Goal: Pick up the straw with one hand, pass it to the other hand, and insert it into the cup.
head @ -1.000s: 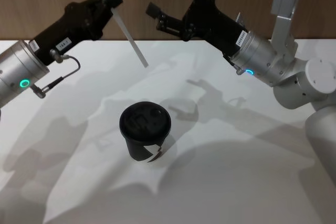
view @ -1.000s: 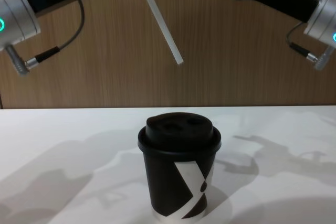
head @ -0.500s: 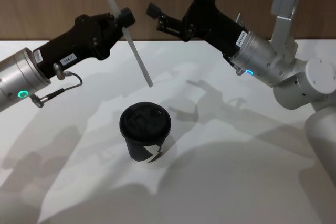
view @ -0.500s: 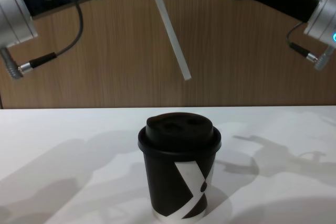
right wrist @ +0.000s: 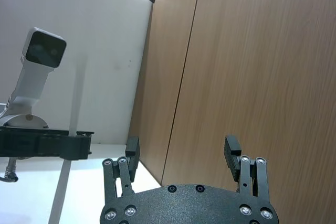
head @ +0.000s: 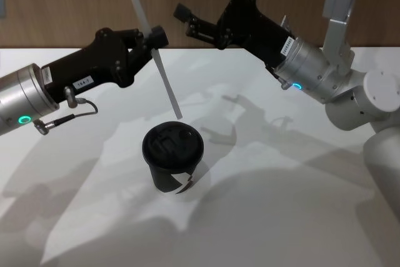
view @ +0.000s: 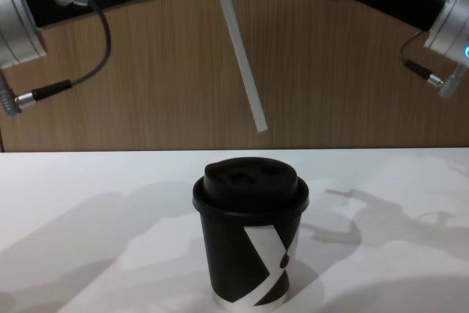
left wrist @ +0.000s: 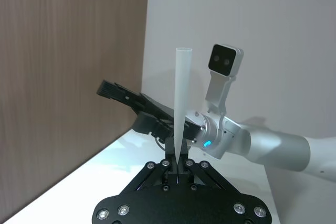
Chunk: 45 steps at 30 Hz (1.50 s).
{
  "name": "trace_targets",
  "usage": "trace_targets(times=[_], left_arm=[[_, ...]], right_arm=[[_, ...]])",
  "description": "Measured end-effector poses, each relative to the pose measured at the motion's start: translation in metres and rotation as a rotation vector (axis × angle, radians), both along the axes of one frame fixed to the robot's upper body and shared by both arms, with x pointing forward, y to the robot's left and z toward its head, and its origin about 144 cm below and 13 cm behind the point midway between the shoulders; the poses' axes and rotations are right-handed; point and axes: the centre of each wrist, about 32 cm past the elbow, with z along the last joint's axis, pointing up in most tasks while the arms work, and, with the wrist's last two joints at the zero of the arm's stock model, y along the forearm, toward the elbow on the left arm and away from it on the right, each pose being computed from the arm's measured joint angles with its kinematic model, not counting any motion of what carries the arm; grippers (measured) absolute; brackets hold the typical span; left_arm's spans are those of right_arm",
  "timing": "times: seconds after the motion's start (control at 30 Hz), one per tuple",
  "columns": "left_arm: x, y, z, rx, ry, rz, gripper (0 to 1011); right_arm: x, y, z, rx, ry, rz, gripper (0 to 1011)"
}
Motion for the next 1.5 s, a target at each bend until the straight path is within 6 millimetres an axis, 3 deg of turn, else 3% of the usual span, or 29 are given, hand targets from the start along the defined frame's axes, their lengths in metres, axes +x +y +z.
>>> trace_targets(times=[1.5], left_arm=[[0.003,-0.015,-0.010,0.117,0.005,-0.028,4]], right_arm=[[0.000,0.000,0.000,0.000,0.000,0.000,1001]])
